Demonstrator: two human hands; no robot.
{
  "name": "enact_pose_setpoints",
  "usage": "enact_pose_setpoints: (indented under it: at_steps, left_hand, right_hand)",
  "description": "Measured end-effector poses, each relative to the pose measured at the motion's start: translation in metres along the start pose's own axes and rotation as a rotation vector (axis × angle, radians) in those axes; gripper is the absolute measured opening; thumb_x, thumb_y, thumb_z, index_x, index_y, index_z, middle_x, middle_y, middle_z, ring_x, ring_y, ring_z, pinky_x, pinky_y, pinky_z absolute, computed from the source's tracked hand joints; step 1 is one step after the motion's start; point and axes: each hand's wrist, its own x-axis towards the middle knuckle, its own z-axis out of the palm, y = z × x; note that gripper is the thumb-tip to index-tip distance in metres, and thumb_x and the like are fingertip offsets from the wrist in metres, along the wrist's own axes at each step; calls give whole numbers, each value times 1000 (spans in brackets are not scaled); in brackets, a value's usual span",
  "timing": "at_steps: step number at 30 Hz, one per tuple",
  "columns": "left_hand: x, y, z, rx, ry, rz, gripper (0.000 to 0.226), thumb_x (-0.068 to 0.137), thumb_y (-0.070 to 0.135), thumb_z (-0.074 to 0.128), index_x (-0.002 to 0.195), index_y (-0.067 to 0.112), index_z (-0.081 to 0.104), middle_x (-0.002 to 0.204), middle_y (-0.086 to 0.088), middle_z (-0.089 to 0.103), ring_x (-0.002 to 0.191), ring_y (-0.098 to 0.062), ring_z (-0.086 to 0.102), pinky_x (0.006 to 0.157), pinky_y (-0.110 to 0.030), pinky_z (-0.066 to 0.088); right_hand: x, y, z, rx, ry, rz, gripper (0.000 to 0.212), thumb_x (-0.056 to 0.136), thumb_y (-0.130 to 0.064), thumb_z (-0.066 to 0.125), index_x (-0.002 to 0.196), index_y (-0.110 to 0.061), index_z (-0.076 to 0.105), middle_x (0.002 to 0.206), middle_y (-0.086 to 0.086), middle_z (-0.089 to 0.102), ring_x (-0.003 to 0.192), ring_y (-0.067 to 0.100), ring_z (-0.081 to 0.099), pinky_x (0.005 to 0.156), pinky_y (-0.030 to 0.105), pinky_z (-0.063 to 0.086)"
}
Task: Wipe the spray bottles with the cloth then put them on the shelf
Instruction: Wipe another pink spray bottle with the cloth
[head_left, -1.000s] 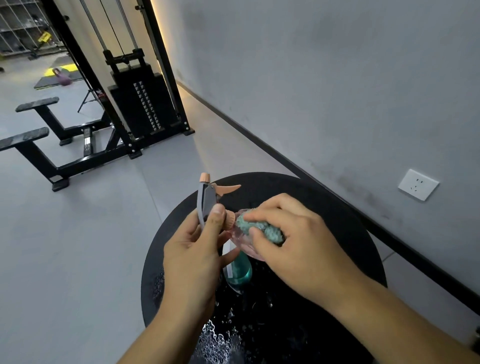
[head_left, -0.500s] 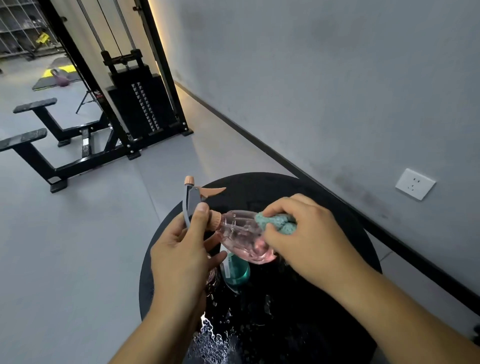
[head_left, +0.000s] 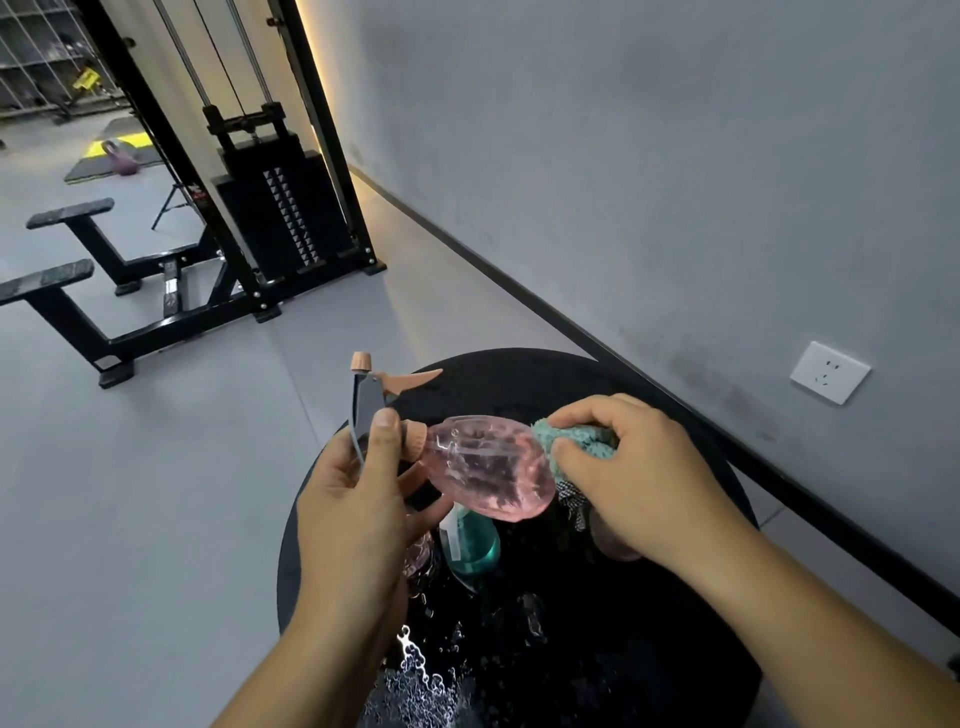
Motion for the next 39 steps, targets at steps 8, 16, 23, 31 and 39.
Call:
enact_pose_setpoints:
  at_steps: [8,16,23,31,39]
  left_hand:
    - [3,0,-3,-4,-1,-13,22,107,34,61,93,18,69,90,0,77,92,-26,79,65,-39,66]
    - [7,9,-8,-46,7,-8,23,106,40,60,101,18,62,99,-3,78,91,-20,78,74,-46,67]
    - [9,10,-6,-72,8,-87,25,95,40,75,108,21,66,103,0,82,95,-14,80,64,-30,63]
    - [13,18,-10,-265,-35,-245,20,79,33,81,94,20,75,95,3,80,83,-10,79,83,-34,59]
    - [13,17,-5,-360,-39,-297,13,93,25,75,90,12,74,95,-7,78,89,-18,77,95,-40,61]
  right_hand:
    - [-2,-2,3,89,-21,-38,17,91,-23,75,101,-37,77,104,-22,69,95,-9,63,73,5,47]
    - [5,3,7,443,-6,116,18,87,-20,81,98,-35,81,99,-13,79,95,9,73,96,41,58]
    - [-2,-4,10,513,20,69,18,87,-15,81,97,-30,82,101,-11,79,97,9,74,94,39,59]
    - [-1,-4,11,575,-23,89,19,87,-16,81,98,-31,82,104,-6,79,101,16,75,98,46,57]
    - [-5,-6,9,648,2,83,21,88,-8,79,97,-26,83,99,-1,80,93,17,77,88,39,60]
